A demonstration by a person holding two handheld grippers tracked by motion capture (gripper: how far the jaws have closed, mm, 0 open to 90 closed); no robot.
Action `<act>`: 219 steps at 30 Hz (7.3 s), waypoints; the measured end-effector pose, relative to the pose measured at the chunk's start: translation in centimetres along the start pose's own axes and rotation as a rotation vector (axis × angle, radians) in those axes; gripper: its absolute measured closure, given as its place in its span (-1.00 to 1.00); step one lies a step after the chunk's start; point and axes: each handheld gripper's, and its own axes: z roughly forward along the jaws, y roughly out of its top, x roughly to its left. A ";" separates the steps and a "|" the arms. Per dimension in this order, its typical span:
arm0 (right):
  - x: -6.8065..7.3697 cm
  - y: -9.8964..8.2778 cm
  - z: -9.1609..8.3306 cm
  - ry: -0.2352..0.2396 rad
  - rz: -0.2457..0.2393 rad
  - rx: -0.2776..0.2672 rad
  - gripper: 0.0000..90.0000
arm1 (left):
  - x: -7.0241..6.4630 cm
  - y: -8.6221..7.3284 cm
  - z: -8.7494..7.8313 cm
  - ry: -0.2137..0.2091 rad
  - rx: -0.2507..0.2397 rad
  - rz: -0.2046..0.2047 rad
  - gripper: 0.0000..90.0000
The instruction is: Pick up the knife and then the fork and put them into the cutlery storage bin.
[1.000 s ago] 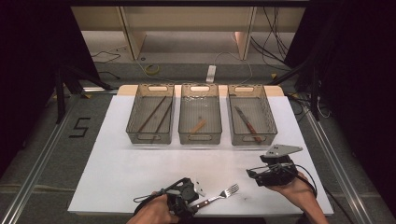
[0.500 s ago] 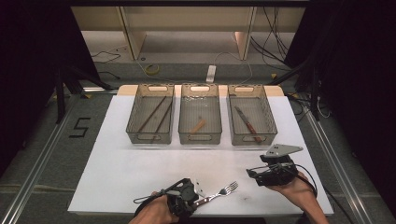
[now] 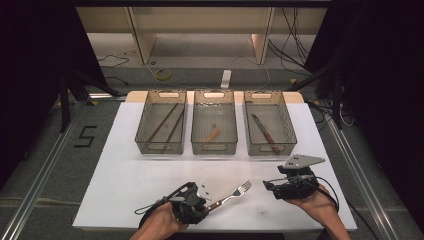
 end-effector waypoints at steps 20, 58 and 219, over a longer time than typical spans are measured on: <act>5.1 2.2 2.7 0.194 0.113 -0.112 -0.34 | 2.1 1.0 -1.7 0.044 -0.238 -0.131 0.68; 4.6 3.6 6.2 0.538 0.446 -0.160 0.78 | -0.1 2.2 -0.8 0.030 -0.371 -0.114 0.66; 0.5 0.7 2.3 0.133 0.190 -0.312 -0.54 | 7.9 -6.1 -7.0 0.072 -0.559 -0.323 -0.65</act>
